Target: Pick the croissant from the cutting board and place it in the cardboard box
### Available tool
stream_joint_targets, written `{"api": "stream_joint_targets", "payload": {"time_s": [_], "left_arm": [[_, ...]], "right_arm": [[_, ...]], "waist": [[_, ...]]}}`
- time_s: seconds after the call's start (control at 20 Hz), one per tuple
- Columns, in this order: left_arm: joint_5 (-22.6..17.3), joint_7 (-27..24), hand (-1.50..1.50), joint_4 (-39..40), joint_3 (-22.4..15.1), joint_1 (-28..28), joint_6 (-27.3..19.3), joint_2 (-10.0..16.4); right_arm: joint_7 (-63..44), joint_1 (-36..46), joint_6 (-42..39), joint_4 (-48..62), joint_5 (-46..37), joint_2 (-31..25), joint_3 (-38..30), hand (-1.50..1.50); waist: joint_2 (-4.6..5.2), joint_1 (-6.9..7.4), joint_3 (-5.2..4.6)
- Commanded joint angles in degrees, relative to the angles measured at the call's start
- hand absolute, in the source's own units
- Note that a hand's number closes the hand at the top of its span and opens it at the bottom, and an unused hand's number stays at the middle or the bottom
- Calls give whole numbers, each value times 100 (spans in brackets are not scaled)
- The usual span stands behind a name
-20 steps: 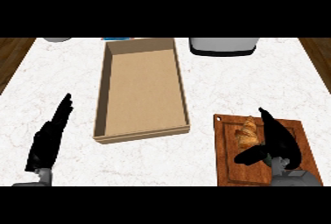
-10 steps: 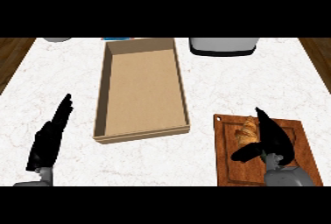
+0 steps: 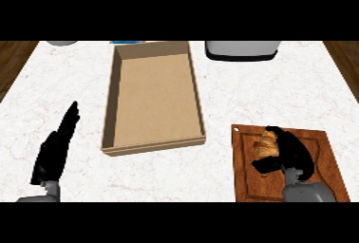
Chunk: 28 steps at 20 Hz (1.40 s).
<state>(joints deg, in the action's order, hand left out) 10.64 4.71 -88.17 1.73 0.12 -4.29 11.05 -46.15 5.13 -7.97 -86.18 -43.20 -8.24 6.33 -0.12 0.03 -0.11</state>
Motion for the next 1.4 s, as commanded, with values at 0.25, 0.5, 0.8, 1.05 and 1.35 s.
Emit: {"api": "stream_joint_targets", "payload": {"time_s": [0.25, 0.5, 0.8, 1.05, 1.35], "left_arm": [[-121, -62, 0, -103, 178, 127, 184, -9], [-130, -60, 0, 203, 329, -133, 211, 105], [27, -193, 0, 73, 119, 65, 172, -76], [163, 65, 0, -205, 20, 172, 46, -194], [55, -142, 0, -180, 91, 330, 202, -145]], "right_arm": [[187, -104, 595, 62, -1086, -283, 192, 150], [-1360, -459, 521, -859, -2479, 550, 1560, 150], [-2341, -573, 716, -858, -3455, 812, 2759, 150], [-2743, -654, 345, -1425, -4081, 818, 3042, 150], [-3225, 324, -127, -2264, -3914, 820, 3594, 150]], "waist": [[8, 6, 11], [-8, -41, 3], [2, -5, 9], [-8, -17, 9], [0, 54, 8]]}}
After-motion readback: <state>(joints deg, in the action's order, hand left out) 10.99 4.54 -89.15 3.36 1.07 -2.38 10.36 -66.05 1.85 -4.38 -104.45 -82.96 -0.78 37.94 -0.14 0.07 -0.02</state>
